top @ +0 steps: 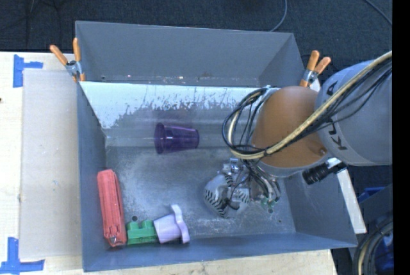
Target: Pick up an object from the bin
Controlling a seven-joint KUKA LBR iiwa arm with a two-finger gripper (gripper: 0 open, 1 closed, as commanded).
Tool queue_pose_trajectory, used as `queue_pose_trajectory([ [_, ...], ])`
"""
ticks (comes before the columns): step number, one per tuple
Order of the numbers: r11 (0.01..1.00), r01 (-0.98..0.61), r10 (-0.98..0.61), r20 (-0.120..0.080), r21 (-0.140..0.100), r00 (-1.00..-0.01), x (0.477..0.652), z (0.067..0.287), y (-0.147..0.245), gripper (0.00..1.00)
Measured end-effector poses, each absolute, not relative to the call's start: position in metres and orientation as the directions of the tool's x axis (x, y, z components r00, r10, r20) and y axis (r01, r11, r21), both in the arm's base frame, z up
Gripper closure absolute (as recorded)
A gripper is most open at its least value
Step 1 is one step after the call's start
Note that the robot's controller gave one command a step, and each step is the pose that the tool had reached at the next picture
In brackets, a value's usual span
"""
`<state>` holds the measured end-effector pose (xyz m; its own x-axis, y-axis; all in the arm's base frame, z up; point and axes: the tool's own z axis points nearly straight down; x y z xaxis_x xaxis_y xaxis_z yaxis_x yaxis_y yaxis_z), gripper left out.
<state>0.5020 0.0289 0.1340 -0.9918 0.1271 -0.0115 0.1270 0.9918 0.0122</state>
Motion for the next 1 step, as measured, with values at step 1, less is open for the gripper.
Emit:
queue_pose_trajectory([
  [1,0.992,0.126,0.126,0.012,0.007,-0.992,0.5005,0.1651,0.0320,1.00],
])
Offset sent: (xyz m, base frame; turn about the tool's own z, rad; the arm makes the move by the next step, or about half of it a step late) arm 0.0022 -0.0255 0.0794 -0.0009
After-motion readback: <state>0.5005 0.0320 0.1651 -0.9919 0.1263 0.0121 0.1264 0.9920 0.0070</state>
